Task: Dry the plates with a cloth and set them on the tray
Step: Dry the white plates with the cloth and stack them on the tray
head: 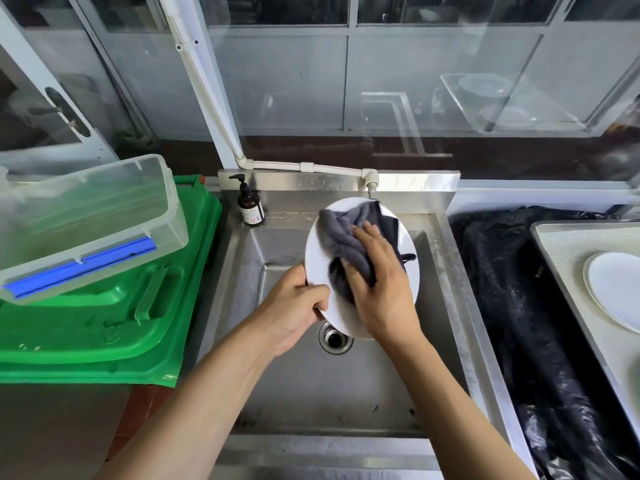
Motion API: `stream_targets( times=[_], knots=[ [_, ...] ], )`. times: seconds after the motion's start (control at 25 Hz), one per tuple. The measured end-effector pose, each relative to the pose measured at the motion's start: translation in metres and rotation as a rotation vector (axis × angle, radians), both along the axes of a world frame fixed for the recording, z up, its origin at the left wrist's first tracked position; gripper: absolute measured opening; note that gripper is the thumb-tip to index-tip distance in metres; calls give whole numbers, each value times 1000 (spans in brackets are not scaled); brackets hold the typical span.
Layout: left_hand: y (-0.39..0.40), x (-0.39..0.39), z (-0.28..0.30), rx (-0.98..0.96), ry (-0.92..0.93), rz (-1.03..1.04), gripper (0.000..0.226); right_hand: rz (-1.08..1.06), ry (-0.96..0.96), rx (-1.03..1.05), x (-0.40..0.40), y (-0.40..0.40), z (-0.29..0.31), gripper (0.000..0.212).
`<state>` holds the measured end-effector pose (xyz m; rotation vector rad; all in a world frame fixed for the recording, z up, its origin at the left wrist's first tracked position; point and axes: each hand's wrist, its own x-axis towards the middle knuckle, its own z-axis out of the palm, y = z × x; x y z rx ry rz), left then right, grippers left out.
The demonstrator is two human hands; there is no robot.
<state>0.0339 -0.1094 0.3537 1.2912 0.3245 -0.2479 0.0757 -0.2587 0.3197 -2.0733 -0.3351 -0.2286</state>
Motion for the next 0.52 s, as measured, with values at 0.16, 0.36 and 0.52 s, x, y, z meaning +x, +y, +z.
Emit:
stream_targets(
  times=[0.16, 0.36, 0.52],
  knots=[
    [1, 5, 0, -18, -3, 41, 40, 65, -6, -21, -6, 4, 2, 50],
    [7, 13, -11, -61, 35, 180, 35, 67, 26, -43, -1, -3, 1, 46],
    [6, 17, -11, -128, 39, 237, 41, 204, 4, -107, -19, 0, -5, 44]
  ],
)
